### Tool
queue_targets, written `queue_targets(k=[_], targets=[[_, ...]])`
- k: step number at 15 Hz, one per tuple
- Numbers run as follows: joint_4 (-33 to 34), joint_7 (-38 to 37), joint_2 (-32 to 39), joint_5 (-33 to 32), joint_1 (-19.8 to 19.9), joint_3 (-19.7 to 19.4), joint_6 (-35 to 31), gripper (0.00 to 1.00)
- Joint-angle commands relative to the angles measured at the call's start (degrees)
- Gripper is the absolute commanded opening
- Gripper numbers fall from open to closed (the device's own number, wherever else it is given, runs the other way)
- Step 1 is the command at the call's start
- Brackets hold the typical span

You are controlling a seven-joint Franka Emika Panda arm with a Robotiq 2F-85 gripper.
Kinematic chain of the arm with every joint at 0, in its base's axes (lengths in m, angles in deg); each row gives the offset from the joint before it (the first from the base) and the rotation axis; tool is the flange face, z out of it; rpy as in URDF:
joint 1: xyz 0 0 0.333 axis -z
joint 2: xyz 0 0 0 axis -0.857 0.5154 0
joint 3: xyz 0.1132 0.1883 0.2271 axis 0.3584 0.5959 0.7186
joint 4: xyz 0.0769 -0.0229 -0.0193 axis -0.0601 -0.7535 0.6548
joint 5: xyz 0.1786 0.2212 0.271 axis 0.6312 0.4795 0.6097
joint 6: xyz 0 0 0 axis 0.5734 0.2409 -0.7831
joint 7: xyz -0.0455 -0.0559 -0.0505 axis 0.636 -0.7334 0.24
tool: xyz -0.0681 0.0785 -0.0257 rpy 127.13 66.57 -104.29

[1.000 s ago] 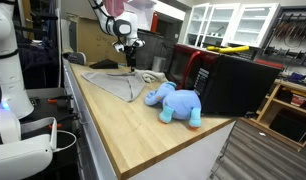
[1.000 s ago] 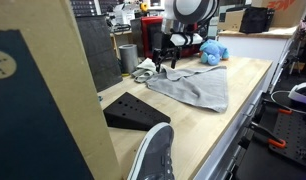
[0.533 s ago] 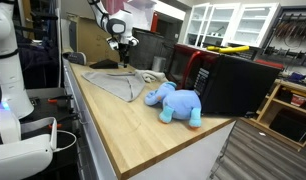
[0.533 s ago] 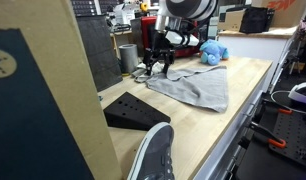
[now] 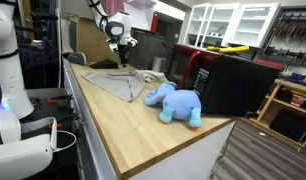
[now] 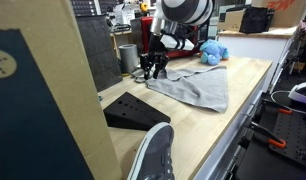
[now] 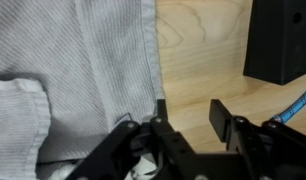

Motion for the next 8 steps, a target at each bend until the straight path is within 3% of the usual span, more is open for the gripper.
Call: queue_targets(k=[1, 4, 8], targets=[[1.8, -2.4, 1.9, -1.4, -1.0, -1.0, -3.8, 0.19], [2.3, -5.2, 2.9, -4.7, -1.9, -2.9, -4.8, 0.00], [3.1, -10.6, 4.7, -10.8, -4.2, -6.5, -4.4, 0.00]])
